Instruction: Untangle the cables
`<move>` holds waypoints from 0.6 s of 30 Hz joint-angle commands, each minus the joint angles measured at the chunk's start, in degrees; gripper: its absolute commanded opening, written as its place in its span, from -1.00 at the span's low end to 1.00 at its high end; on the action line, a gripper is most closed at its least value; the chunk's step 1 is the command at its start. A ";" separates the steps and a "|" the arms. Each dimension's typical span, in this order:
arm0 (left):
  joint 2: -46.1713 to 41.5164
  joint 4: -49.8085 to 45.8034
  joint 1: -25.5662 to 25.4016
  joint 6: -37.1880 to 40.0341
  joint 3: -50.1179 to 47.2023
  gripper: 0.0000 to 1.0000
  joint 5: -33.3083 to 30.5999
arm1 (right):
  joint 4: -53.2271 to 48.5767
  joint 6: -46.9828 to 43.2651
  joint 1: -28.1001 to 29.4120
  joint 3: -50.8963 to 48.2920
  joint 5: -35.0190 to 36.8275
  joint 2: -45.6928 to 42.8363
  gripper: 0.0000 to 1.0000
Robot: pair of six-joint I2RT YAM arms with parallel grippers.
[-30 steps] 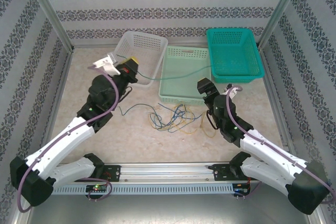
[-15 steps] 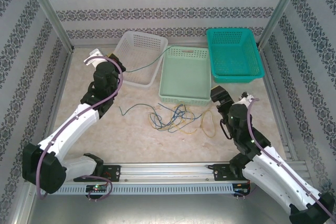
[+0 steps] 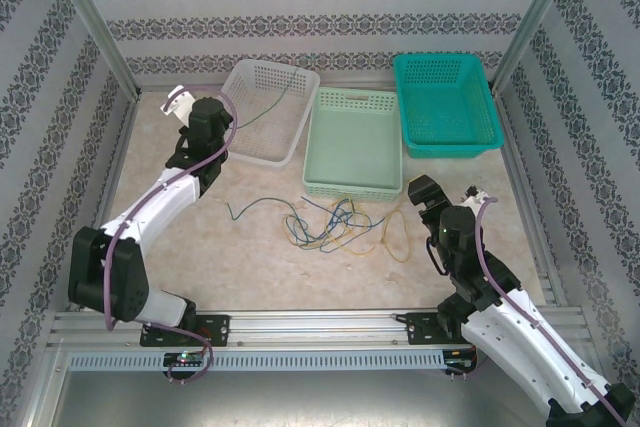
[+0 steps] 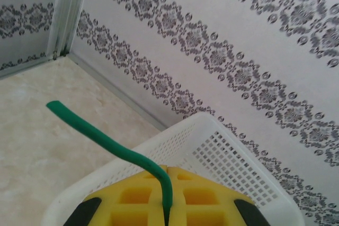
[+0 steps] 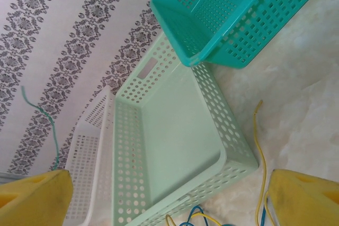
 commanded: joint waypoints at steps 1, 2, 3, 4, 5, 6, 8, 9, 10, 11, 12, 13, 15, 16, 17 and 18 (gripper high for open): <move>2.86 1.04 1.08 -2.38 2.55 -1.00 0.93 | -1.20 0.29 -0.67 -0.47 0.67 -0.75 0.90; 3.98 0.83 1.14 -2.92 2.97 -1.00 1.05 | -1.30 0.38 -0.69 -0.39 0.62 -0.85 0.90; 4.83 0.76 1.26 -3.56 3.15 -1.00 1.07 | -1.37 0.38 -0.72 -0.36 0.66 -0.94 0.90; 5.88 0.87 1.36 -4.27 3.21 -1.00 1.05 | -1.60 0.42 -0.78 -0.36 0.64 -1.17 0.90; 6.78 1.44 1.49 -4.95 3.04 -1.00 1.02 | -1.93 0.37 -0.78 -0.30 0.66 -1.35 0.90; 7.44 2.08 1.56 -5.29 2.87 -1.00 0.86 | -2.18 0.38 -0.78 -0.29 0.66 -1.61 0.90; 8.93 3.47 1.64 -5.01 2.85 -1.00 0.88 | -2.92 0.38 -0.78 -0.21 0.82 -2.28 0.89; 9.37 3.66 1.63 -4.42 3.07 -1.00 0.82 | -3.29 0.47 -0.78 -0.19 0.91 -2.59 0.89; 9.73 3.70 1.65 -4.06 3.14 -1.00 0.54 | -3.68 0.56 -0.78 -0.20 0.99 -2.99 0.89; 9.90 4.22 1.76 -3.70 3.17 -1.00 0.44 | -4.00 0.52 -0.78 -0.29 1.01 -3.34 0.89; 10.20 4.50 1.80 -3.31 3.21 -1.00 0.85 | -4.23 0.51 -0.78 -0.29 1.08 -3.56 0.89; 10.52 4.23 2.04 -2.99 3.51 -1.00 1.66 | -4.46 0.55 -0.78 -0.38 1.10 -3.77 0.89; 11.38 2.64 2.16 -2.41 4.78 -1.00 3.13 | -4.49 0.64 -0.78 -0.54 1.19 -3.95 0.89; 11.86 1.95 2.16 -2.23 5.25 -1.00 3.75 | -4.41 0.72 -0.78 -0.55 1.11 -3.77 0.88; 12.35 1.91 2.25 -2.05 5.37 -1.00 4.21 | -4.23 0.73 -0.78 -0.65 1.02 -3.61 0.86; 12.72 2.06 2.35 -2.10 5.30 -1.00 4.69 | -4.10 0.65 -0.78 -0.56 0.79 -3.36 0.86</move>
